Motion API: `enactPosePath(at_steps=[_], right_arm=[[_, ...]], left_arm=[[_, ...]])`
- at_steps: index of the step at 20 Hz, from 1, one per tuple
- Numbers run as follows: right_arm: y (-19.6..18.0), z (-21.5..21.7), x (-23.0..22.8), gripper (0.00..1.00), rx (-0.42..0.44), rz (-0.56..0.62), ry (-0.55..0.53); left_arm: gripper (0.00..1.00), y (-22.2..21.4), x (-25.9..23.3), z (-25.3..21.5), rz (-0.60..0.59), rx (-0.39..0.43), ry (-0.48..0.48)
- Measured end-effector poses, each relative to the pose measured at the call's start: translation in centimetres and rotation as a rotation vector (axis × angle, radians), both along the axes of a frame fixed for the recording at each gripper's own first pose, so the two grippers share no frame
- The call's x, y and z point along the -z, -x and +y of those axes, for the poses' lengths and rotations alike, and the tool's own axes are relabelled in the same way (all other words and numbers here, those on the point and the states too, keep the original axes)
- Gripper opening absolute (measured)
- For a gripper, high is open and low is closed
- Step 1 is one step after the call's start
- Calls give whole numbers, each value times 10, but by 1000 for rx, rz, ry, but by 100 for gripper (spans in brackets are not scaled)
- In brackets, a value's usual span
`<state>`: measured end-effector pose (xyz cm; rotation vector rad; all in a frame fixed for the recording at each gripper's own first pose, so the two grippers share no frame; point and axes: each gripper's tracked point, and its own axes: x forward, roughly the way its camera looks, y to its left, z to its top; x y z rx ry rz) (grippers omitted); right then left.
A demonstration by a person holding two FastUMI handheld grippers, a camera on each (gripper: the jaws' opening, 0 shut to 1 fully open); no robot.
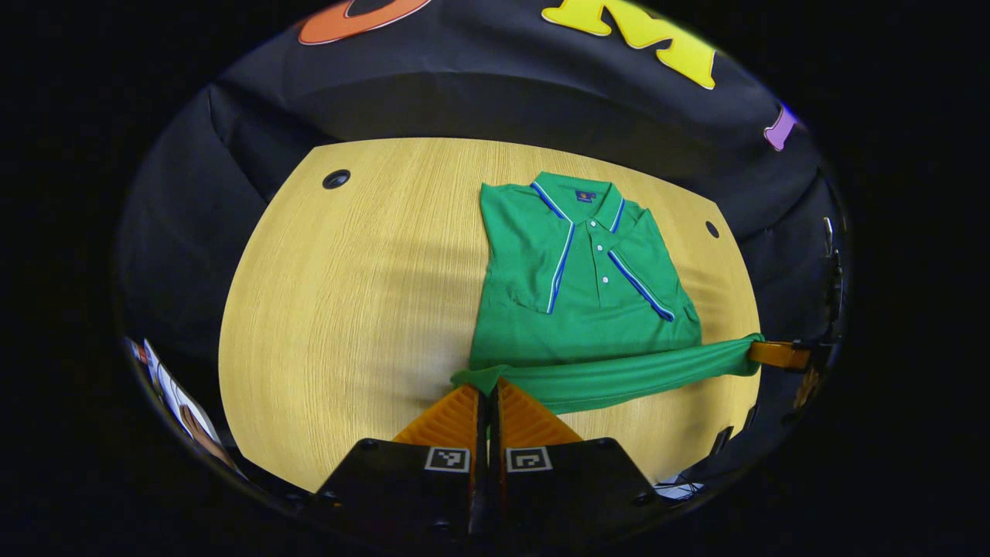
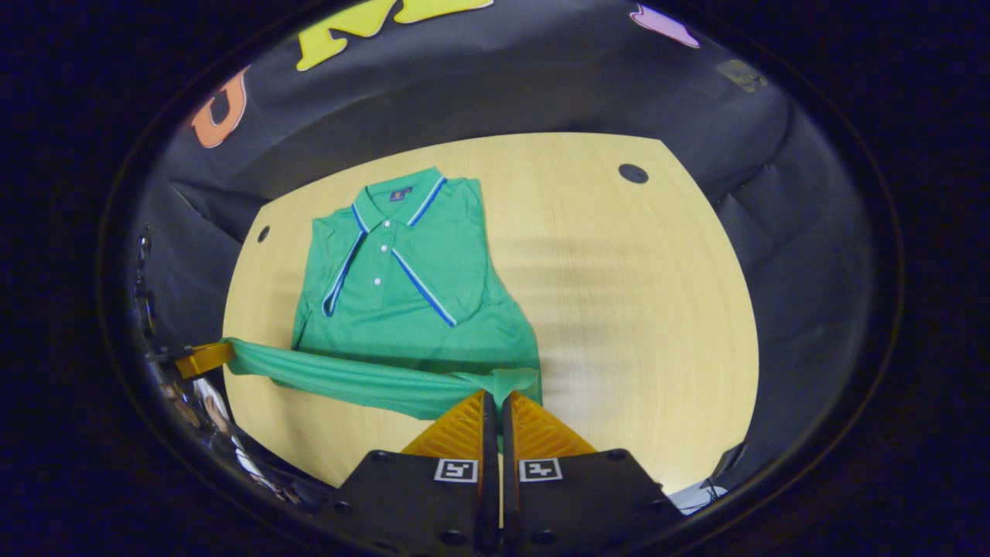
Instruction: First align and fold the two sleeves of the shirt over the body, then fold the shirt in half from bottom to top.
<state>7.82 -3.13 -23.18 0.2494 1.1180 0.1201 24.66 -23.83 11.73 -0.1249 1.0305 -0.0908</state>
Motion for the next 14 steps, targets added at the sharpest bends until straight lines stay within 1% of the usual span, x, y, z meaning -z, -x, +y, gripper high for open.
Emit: enactPosePath(at_steps=[4, 6, 8, 10, 14], right_arm=[[-44, 3, -5, 5, -38, -72, 44], [-64, 4, -9, 5, -51, -109, 65], [-81, 6, -11, 5, -57, -130, 64], [-100, 10, -12, 5, -52, -162, 60], [-141, 17, -19, 5, -49, -265, 68]], left_arm=[[3, -37, -2, 2, -50, 14, -58], [3, -58, -4, 3, -79, 9, -75], [3, -77, -6, 1, -100, 5, -76], [3, -98, -5, 6, -140, 9, -99], [3, -138, -5, 12, -231, 0, -136]])
